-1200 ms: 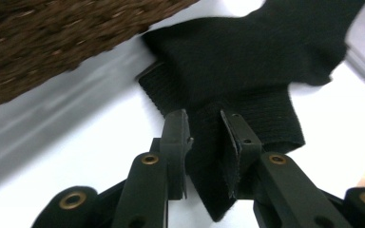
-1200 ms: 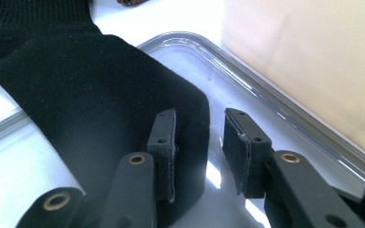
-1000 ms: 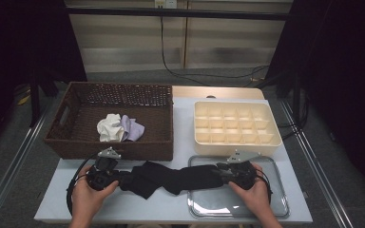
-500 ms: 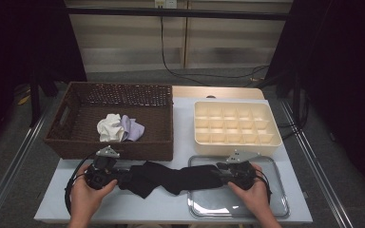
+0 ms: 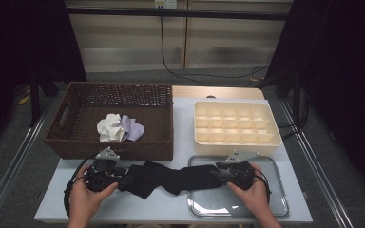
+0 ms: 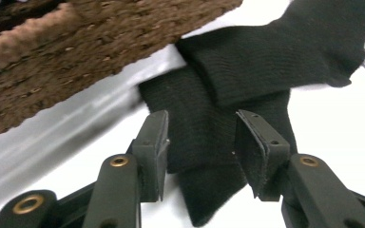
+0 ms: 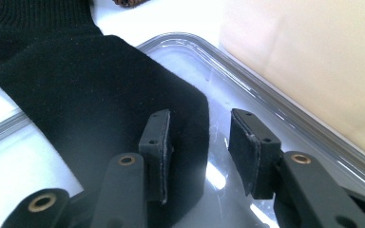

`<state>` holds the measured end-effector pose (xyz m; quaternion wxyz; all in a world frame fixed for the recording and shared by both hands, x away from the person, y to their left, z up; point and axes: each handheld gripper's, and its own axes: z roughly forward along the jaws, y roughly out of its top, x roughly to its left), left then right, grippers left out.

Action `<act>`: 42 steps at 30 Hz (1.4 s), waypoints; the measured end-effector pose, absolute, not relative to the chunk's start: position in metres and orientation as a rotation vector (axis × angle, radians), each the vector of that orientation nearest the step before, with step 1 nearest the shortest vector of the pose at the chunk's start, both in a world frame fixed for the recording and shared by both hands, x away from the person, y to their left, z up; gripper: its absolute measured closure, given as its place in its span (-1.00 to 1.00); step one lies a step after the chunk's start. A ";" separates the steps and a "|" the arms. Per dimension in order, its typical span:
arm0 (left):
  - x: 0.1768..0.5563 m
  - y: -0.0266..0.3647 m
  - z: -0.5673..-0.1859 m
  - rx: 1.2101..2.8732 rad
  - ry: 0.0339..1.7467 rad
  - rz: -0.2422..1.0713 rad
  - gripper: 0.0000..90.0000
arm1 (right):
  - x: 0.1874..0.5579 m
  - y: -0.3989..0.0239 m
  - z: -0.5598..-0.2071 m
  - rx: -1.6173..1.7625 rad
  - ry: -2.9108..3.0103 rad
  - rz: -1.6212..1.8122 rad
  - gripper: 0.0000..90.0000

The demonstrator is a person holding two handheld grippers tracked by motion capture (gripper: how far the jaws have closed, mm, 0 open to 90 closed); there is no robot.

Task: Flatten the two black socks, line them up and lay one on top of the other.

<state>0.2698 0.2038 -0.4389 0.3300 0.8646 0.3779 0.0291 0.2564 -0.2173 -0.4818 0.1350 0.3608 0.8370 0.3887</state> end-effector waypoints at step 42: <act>0.256 0.129 -0.458 2.425 0.729 0.061 0.26 | 0.256 -0.201 -0.476 0.959 2.450 1.148 0.33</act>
